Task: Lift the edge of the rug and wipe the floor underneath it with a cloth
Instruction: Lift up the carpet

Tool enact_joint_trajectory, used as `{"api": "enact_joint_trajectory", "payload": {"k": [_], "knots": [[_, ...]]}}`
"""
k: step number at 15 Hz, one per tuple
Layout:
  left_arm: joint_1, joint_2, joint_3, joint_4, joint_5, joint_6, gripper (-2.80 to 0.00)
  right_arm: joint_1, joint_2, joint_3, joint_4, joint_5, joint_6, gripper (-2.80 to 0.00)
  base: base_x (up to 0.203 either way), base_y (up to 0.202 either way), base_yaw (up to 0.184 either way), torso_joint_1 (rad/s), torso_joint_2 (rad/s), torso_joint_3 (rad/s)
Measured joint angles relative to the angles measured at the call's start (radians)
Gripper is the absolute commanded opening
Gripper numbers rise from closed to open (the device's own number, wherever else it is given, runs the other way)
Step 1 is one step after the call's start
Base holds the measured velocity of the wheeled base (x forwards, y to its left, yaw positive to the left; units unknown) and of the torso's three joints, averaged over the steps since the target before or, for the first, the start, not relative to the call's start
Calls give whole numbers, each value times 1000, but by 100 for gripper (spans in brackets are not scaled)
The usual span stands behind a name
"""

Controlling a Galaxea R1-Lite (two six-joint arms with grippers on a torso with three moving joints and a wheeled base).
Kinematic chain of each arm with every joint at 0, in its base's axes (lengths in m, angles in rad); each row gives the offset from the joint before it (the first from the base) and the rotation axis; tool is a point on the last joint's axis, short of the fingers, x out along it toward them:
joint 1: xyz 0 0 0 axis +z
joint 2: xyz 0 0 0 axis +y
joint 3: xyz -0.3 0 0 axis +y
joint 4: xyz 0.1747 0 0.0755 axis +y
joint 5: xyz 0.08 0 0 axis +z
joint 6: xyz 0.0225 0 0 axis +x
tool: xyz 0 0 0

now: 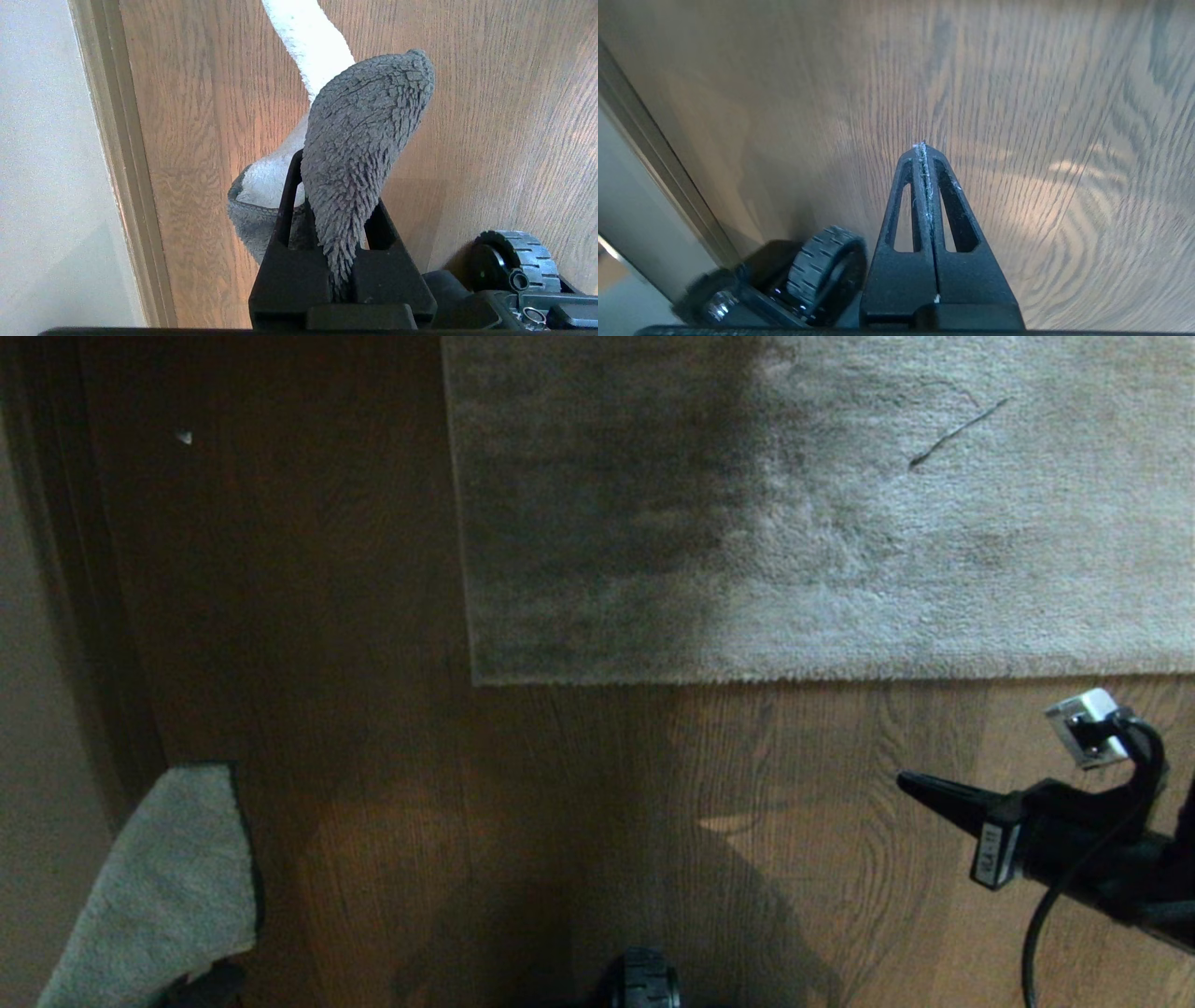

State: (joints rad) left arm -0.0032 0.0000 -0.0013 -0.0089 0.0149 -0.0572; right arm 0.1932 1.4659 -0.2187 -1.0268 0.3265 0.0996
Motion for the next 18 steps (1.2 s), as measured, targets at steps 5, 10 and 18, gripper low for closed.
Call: {"api": "enact_joint_trajectory", "payload": {"k": [5, 10, 18], "knots": [[0, 0, 0, 1, 0, 0, -280, 7, 54, -4, -58, -28, 92, -280, 0, 0, 0, 0, 0, 0], [0, 0, 0, 0, 0, 0, -280, 130, 170, -15, -257, -64, 212, -280, 0, 0, 0, 0, 0, 0], [0, 0, 0, 0, 0, 0, -280, 229, 349, -162, -355, -146, 276, 0, 0, 0, 0, 0, 0, 0]]}}
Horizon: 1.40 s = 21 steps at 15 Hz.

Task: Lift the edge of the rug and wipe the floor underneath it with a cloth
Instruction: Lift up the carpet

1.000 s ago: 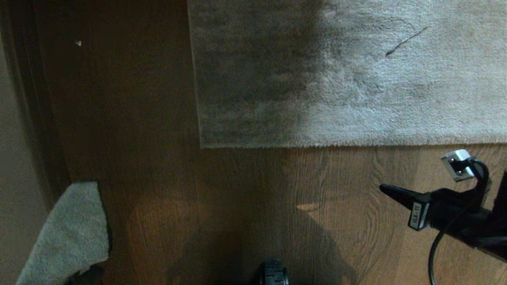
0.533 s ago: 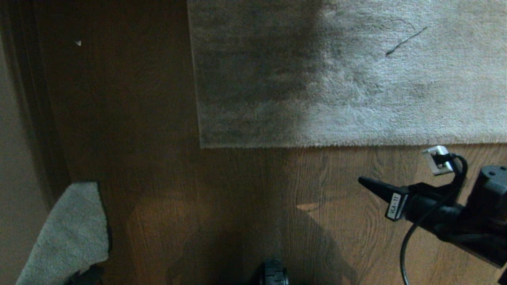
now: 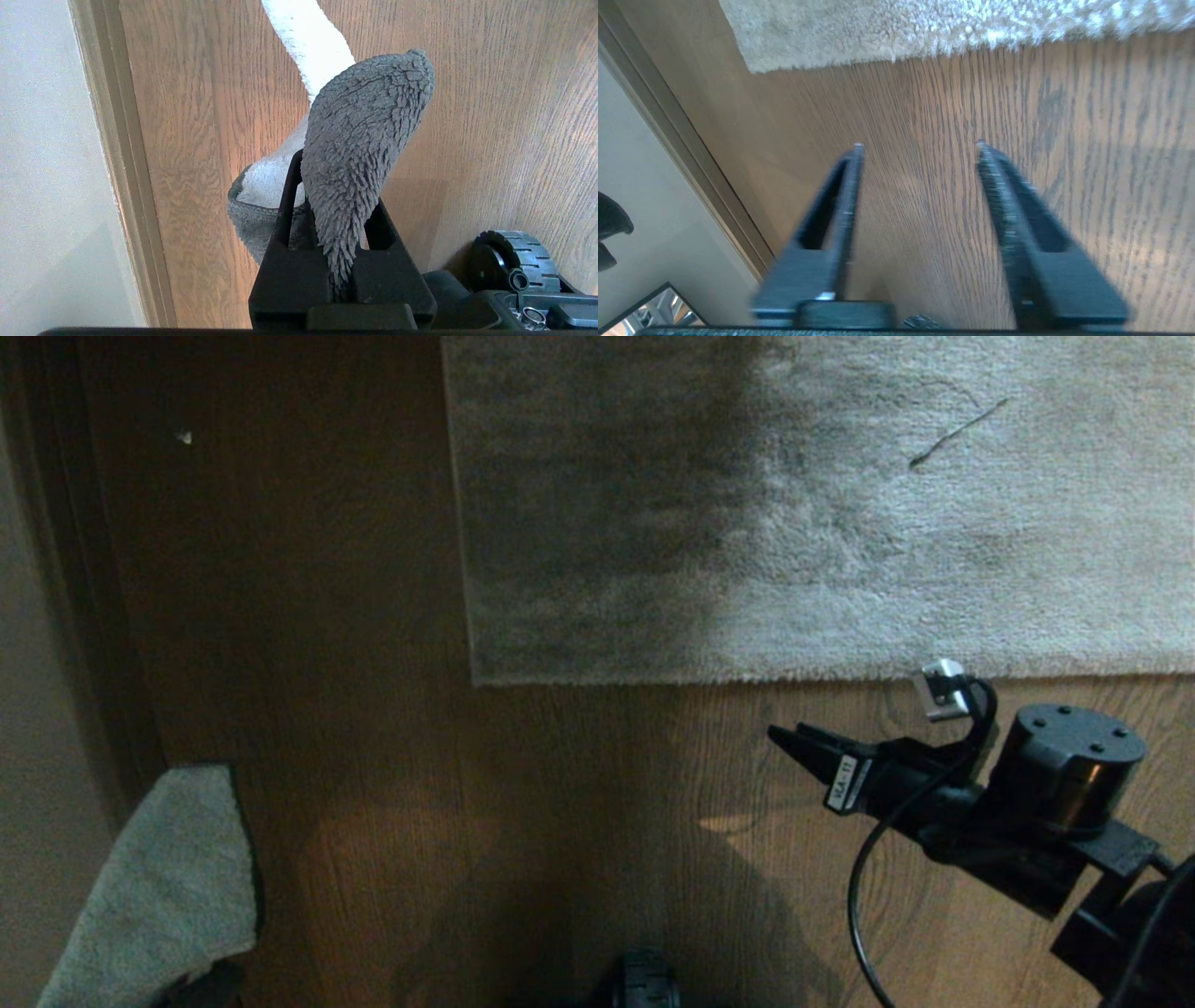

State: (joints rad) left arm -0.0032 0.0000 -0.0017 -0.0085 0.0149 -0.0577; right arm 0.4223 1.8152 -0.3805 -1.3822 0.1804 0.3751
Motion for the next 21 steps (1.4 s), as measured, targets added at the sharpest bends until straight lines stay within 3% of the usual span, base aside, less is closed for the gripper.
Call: {"api": "enact_joint_trajectory", "payload": {"k": [4, 8, 21], "knots": [[0, 0, 0, 0, 0, 0, -280, 22, 42, -10, -17, -3, 29, 0, 0, 0, 0, 0, 0, 0], [0, 0, 0, 1, 0, 0, -280, 96, 93, -19, -44, -49, 69, 0, 0, 0, 0, 0, 0, 0], [0, 0, 0, 1, 0, 0, -280, 175, 213, -131, -140, -165, 72, 0, 0, 0, 0, 0, 0, 0]]}}
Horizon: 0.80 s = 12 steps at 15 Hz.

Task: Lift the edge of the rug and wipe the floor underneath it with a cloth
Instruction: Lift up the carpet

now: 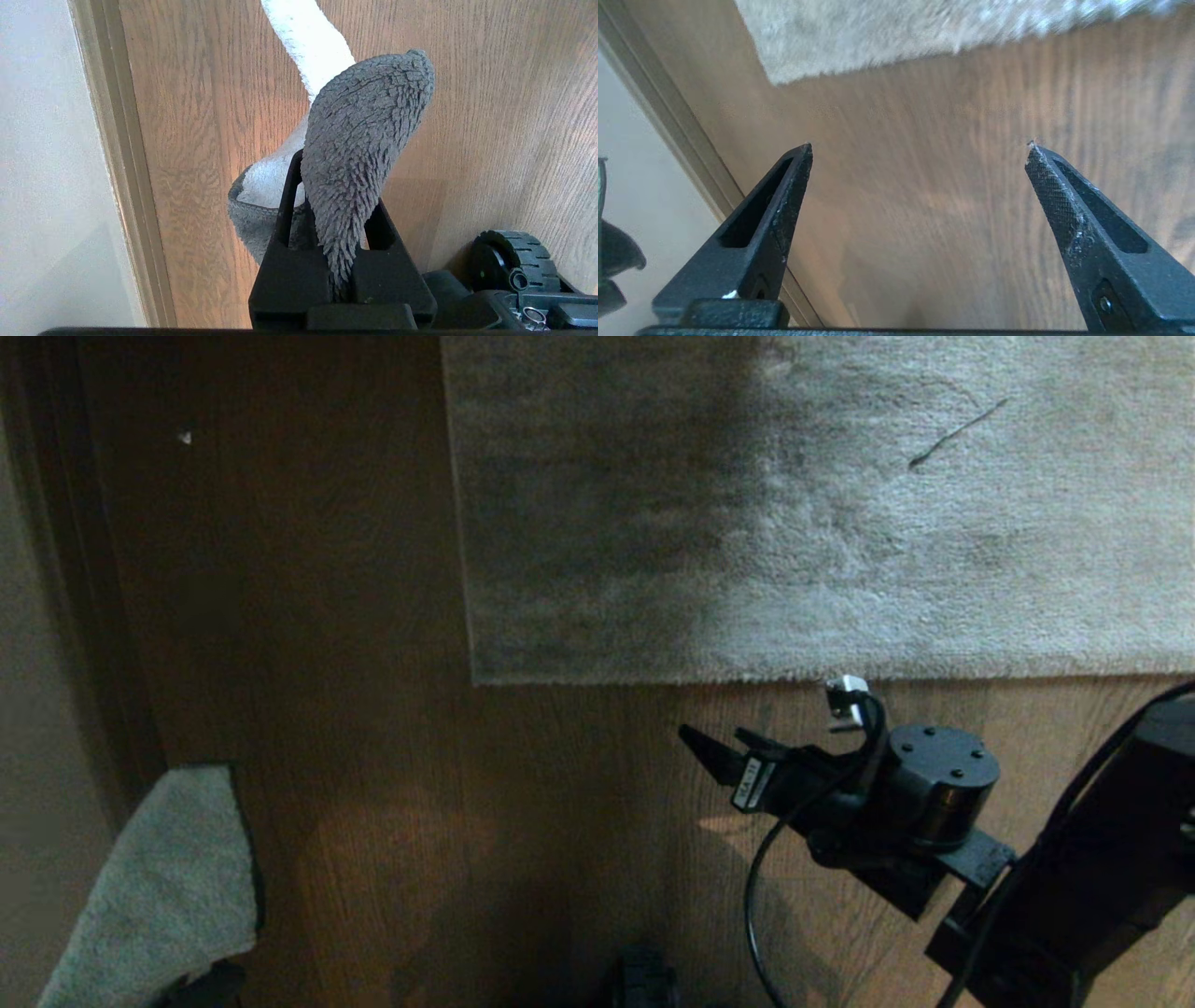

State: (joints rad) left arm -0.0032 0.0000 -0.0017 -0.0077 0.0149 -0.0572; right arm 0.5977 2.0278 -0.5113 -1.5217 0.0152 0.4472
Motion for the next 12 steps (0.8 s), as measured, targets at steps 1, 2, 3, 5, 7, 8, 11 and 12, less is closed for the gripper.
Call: {"api": "enact_joint_trajectory", "payload": {"k": [1, 2, 3, 5, 7, 8, 11, 12], "knots": [[0, 0, 0, 0, 0, 0, -280, 8, 6, -5, 0, -4, -1, 0, 0, 0, 0, 0, 0, 0], [0, 0, 0, 0, 0, 0, -280, 14, 10, -12, 0, -21, -3, 0, 0, 0, 0, 0, 0, 0], [0, 0, 0, 0, 0, 0, -280, 22, 12, -24, -1, -56, -3, 0, 0, 0, 0, 0, 0, 0], [0, 0, 0, 0, 0, 0, -280, 48, 16, -47, -1, -133, -4, 0, 0, 0, 0, 0, 0, 0], [0, 0, 0, -1, 0, 0, -280, 82, 17, -66, 0, -200, -7, 0, 0, 0, 0, 0, 0, 0], [0, 0, 0, -1, 0, 0, -280, 100, 18, -79, 0, -237, -11, 0, 0, 0, 0, 0, 0, 0], [0, 0, 0, 0, 0, 0, -280, 152, 21, -94, 0, -297, -88, 0, 0, 0, 0, 0, 0, 0], [0, 0, 0, 0, 0, 0, -280, 170, 22, -95, 0, -310, -116, 0, 0, 0, 0, 0, 0, 0]]}}
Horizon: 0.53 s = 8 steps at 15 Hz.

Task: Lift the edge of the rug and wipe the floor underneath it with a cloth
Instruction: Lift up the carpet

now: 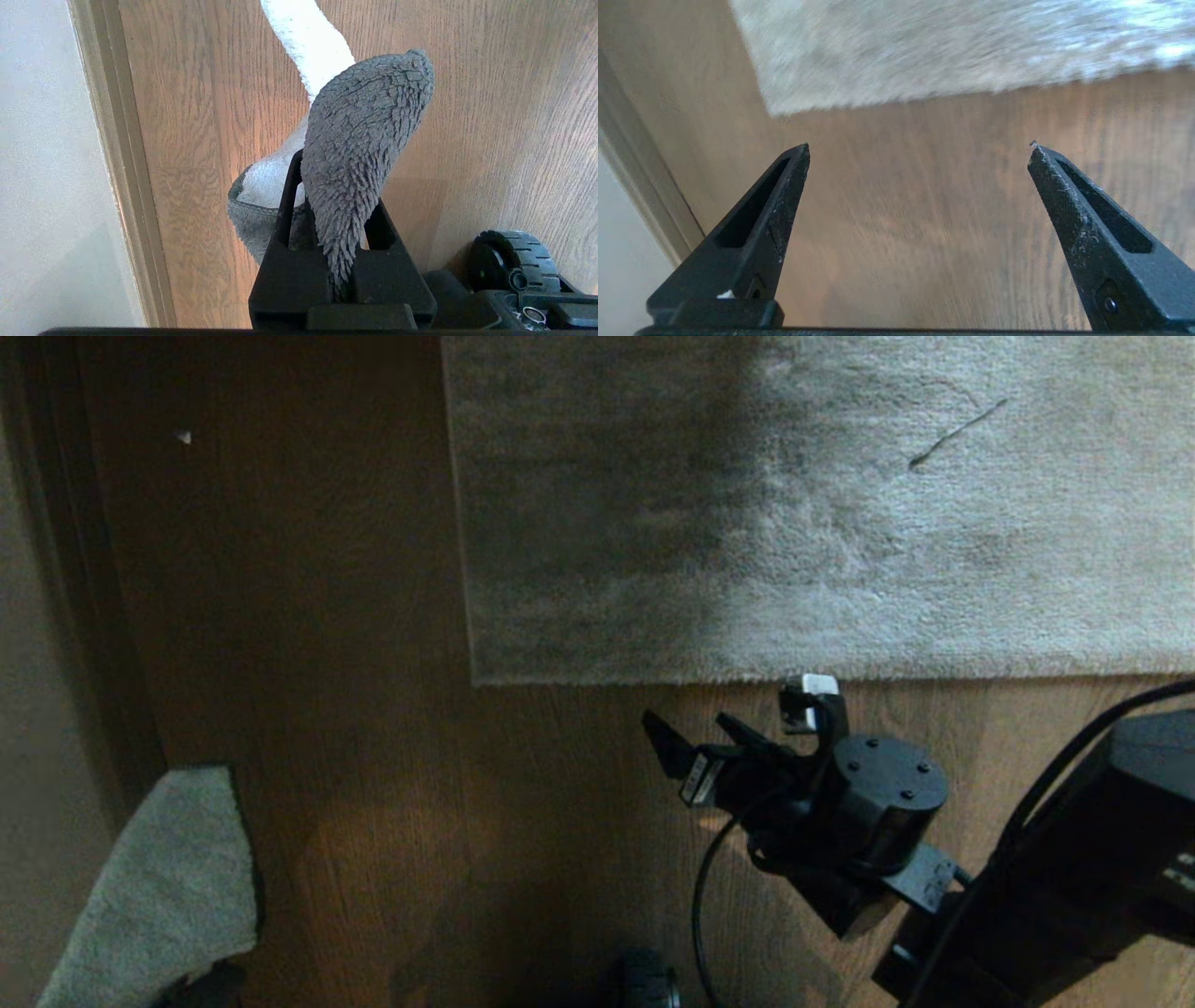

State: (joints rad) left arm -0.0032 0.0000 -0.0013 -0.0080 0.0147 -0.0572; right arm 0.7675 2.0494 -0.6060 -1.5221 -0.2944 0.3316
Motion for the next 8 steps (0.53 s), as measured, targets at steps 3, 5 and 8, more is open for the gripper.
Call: {"api": "enact_joint_trajectory", "payload": {"k": [3, 5, 8], "knots": [[0, 0, 0, 0, 0, 0, -280, 60, 6, 10, 0, -6, -48, 0, 0, 0, 0, 0, 0, 0], [0, 0, 0, 0, 0, 0, -280, 106, 22, 5, 0, -23, -69, 0, 0, 0, 0, 0, 0, 0], [0, 0, 0, 0, 0, 0, -280, 179, 61, -18, 0, -83, -74, 0, 0, 0, 0, 0, 0, 0]]}}
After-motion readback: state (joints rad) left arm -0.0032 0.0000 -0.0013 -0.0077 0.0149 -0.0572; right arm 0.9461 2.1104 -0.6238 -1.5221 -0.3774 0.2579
